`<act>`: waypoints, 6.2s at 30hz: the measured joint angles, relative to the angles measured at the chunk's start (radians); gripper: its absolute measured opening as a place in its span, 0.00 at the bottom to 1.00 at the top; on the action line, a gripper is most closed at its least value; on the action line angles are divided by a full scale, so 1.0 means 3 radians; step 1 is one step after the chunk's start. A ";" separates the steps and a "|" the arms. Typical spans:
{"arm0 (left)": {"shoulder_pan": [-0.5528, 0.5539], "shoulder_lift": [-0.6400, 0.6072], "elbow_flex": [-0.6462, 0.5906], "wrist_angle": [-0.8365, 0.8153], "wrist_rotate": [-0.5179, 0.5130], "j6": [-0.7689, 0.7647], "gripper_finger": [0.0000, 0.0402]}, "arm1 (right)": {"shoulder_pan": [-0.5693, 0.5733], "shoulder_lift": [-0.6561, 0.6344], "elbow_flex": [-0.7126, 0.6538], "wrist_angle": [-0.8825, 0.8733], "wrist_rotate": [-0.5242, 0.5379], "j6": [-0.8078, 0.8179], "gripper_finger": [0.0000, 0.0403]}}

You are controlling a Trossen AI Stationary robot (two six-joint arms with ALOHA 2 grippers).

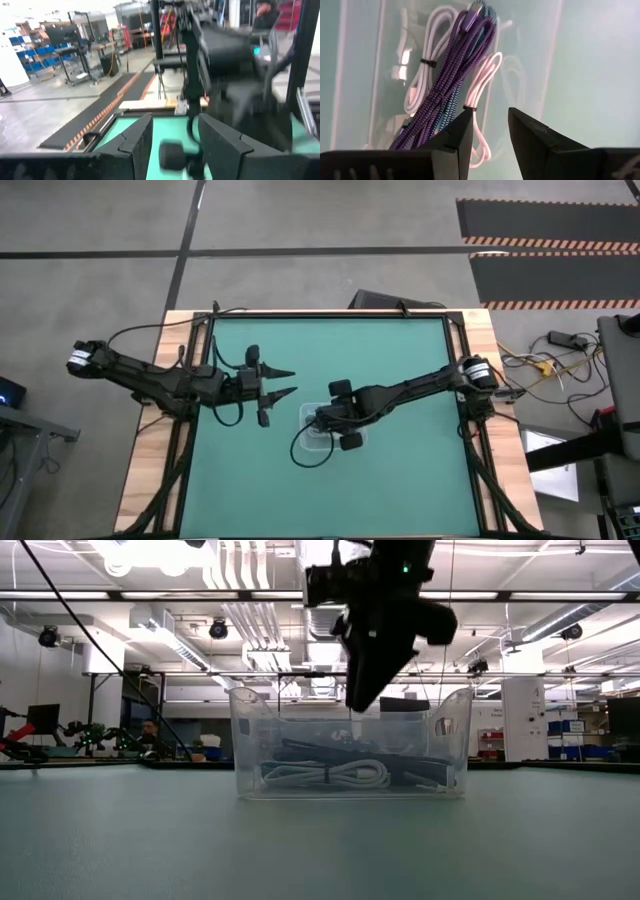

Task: Pick and place USB-C Cables
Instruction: Return to Home Position

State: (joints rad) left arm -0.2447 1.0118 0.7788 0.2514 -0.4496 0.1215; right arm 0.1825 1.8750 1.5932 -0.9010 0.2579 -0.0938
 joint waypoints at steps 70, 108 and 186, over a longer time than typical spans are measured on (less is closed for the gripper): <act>-0.0018 -0.3281 -0.1877 -0.1176 0.0219 -0.0004 0.36 | -0.0502 -0.5660 -0.4164 0.2660 -0.0193 -0.0714 0.11; -0.0018 -0.3316 -0.2418 -0.0620 0.0184 -0.0037 0.02 | -0.0502 -0.6248 -0.5269 0.3683 -0.0253 -0.0598 0.11; -0.0018 -0.3237 -0.2575 -0.0490 0.0108 -0.0018 0.00 | -0.0502 -0.6136 -0.5273 0.3630 -0.0247 -0.0500 0.11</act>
State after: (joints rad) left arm -0.2501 0.0406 0.0063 0.1043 -0.4171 0.1161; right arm 0.0320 0.0341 0.0113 0.1879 0.1837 -0.2438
